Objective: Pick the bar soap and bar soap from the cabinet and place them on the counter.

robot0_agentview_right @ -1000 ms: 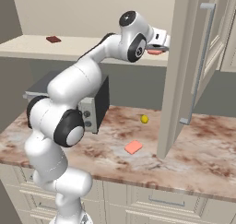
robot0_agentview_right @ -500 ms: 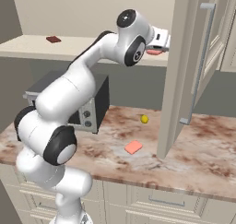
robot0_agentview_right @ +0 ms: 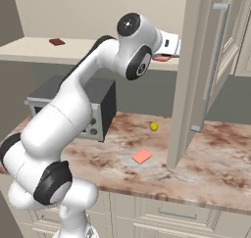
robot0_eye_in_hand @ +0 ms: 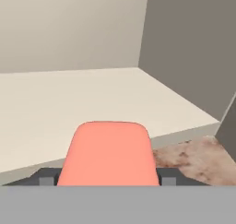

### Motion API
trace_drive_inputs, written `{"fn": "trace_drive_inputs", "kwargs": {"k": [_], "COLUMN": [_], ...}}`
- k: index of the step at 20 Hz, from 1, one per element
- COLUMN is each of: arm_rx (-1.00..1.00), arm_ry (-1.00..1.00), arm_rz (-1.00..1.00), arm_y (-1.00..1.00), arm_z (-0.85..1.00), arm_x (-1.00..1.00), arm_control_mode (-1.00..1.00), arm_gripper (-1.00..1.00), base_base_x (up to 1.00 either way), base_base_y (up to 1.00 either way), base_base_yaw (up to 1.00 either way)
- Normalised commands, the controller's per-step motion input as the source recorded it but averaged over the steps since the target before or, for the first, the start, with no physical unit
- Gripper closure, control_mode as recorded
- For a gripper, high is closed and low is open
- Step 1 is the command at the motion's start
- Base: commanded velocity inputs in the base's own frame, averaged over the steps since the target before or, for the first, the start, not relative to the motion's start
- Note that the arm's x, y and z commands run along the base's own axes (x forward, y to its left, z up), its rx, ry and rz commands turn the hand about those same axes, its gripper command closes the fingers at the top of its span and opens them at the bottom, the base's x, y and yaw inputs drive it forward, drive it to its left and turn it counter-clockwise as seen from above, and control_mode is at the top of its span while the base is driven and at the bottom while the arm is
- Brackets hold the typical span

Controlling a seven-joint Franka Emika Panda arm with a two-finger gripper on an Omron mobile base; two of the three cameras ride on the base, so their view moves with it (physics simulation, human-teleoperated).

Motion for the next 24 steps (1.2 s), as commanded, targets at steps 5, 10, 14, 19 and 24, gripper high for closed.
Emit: {"fn": "trace_drive_inputs", "kwargs": {"k": [5, 10, 14, 19, 24], "arm_rx": [-0.07, -0.11, -0.1, -0.04, 0.0], "arm_ry": [0.05, 0.12, 0.19, 0.19, 0.17], "arm_rz": [0.0, 0.0, 0.01, 0.02, 0.04], "arm_y": [0.13, 0.34, 0.36, 0.26, 0.18], "arm_z": [0.16, 0.05, 0.0, 0.0, -0.17], "arm_x": [-0.62, -0.61, -0.61, -0.65, -0.63], "arm_control_mode": [-1.0, -1.0, -1.0, -1.0, -1.0], "arm_gripper": [1.0, 1.0, 1.0, 1.0, 1.0], "base_base_x": [0.0, 0.0, 0.0, 0.0, 0.0], "base_base_y": [0.0, 0.0, 0.0, 0.0, 0.0], "base_base_yaw": [0.0, 0.0, 0.0, 0.0, 0.0]}}
